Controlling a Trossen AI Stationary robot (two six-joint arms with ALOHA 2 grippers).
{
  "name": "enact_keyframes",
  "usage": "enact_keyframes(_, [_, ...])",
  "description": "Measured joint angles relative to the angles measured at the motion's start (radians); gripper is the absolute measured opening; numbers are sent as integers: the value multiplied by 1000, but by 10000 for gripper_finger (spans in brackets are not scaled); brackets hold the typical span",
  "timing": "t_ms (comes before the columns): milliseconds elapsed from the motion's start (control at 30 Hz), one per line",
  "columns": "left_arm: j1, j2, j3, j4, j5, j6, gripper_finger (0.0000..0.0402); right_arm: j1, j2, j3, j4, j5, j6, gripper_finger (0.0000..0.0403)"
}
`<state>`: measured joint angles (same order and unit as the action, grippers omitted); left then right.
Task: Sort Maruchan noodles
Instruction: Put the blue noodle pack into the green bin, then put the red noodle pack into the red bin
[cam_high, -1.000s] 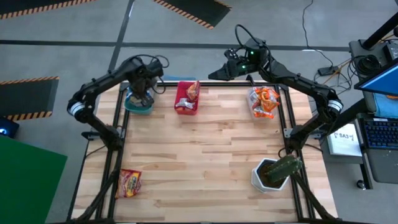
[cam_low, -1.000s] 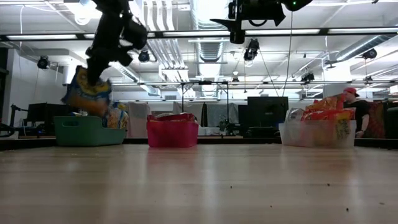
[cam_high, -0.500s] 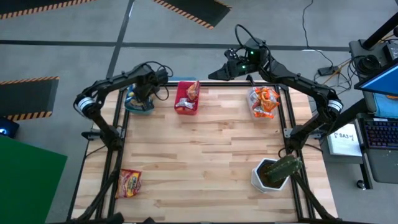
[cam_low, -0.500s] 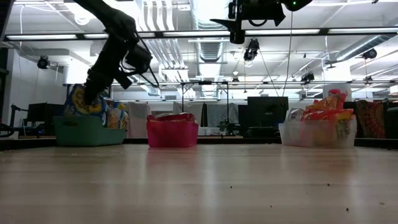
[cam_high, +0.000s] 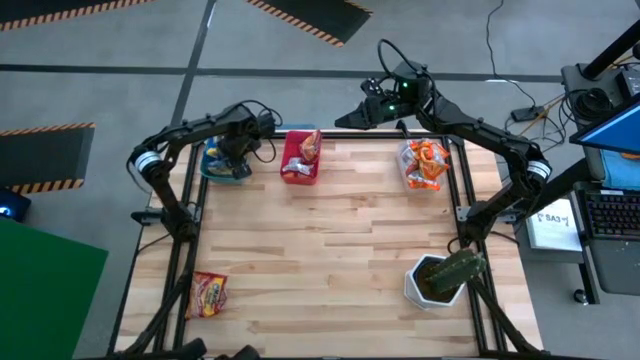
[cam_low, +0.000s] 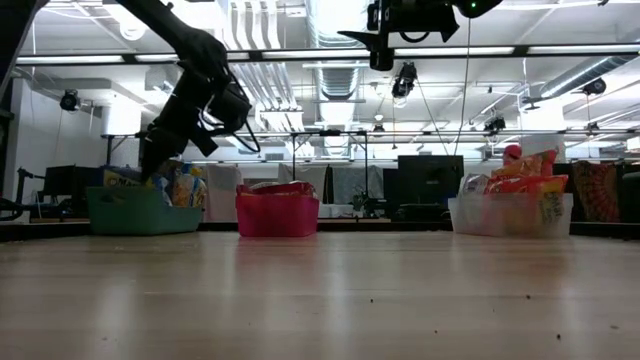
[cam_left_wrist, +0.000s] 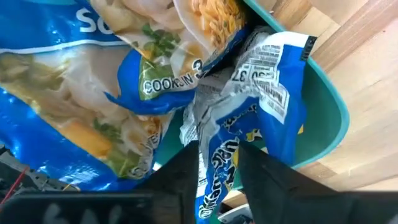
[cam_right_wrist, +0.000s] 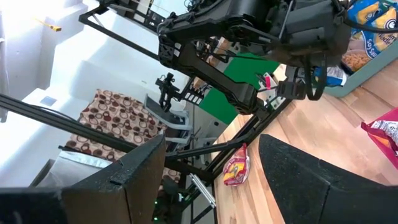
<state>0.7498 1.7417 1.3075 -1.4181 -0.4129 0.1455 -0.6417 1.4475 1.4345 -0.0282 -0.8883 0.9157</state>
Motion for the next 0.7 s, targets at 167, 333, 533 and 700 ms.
enact_keyframes(167, [-1,-9,52,-93,4,-45,131,0,0,0,-1,0,0,247])
enact_keyframes(333, [-14,-36,153,-148,69,-114,148,0,0,0,-1,0,0,247])
enact_keyframes(533, [-49,-107,287,-133,434,-202,144,0,0,0,-1,0,-7,249])
enact_keyframes(700, [-136,-191,337,-52,545,-343,136,0,0,0,-6,0,-28,249])
